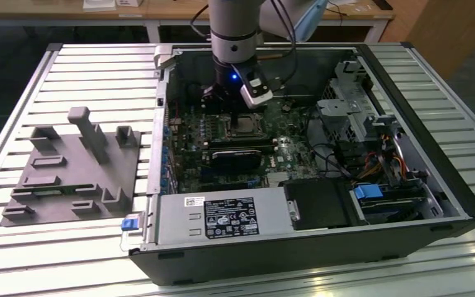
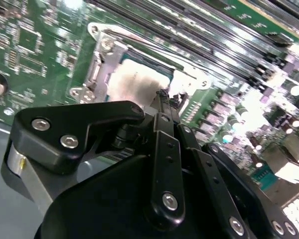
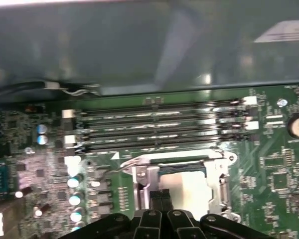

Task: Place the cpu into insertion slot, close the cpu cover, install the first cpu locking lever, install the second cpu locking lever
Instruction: 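Close the cpu cover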

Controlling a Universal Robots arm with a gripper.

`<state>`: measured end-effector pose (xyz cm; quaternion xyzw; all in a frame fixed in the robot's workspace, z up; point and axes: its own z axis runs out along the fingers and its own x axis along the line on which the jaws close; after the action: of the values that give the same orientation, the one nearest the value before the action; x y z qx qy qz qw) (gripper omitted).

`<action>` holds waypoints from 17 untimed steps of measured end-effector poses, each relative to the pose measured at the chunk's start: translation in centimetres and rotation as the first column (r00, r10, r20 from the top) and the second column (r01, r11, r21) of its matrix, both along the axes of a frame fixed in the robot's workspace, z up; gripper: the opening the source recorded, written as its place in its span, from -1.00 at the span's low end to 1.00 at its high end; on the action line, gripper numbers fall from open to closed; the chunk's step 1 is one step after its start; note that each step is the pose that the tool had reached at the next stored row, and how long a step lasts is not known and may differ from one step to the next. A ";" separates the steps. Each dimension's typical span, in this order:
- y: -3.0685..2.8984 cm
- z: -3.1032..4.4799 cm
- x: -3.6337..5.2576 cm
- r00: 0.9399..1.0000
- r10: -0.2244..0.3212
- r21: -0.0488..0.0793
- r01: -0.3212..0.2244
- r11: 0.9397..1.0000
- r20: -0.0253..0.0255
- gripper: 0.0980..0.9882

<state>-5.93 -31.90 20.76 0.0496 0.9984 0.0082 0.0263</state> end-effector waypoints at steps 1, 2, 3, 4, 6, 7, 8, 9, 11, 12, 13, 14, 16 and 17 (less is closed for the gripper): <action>0.00 0.00 0.31 1.000 0.000 0.000 0.000 1.000 -0.001 -0.99; 0.00 0.00 0.60 1.000 0.000 0.000 0.000 1.000 -0.001 -0.99; 0.00 0.00 0.91 1.000 0.000 0.000 0.000 1.000 -0.002 -0.99; 0.00 0.00 1.23 1.000 0.000 0.000 0.000 1.000 -0.003 -0.99; 0.00 0.00 1.65 1.000 0.000 0.000 0.000 1.000 -0.004 -0.99; -0.01 0.02 1.67 1.000 0.000 0.000 0.000 1.000 -0.004 -0.99; -0.01 0.07 1.67 1.000 0.000 0.000 0.000 1.000 -0.005 -0.99; 0.00 0.17 1.67 1.000 0.000 0.000 0.000 1.000 -0.005 -0.99; 0.00 0.56 1.68 1.000 0.000 0.000 0.000 1.000 -0.004 -0.99; 0.00 0.82 1.68 1.000 0.000 0.000 0.000 1.000 -0.004 -0.99; 0.00 1.09 1.68 1.000 0.000 0.000 0.000 1.000 -0.005 -0.99; 0.00 1.38 1.68 1.000 0.000 0.000 0.000 1.000 -0.005 -0.99; 0.00 1.96 1.68 1.000 0.000 0.000 0.000 1.000 -0.005 -0.99; 0.00 2.25 1.68 1.000 0.000 0.000 0.000 1.000 -0.004 -0.99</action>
<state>-4.25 -31.90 23.02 0.0496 0.9984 0.0081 0.0241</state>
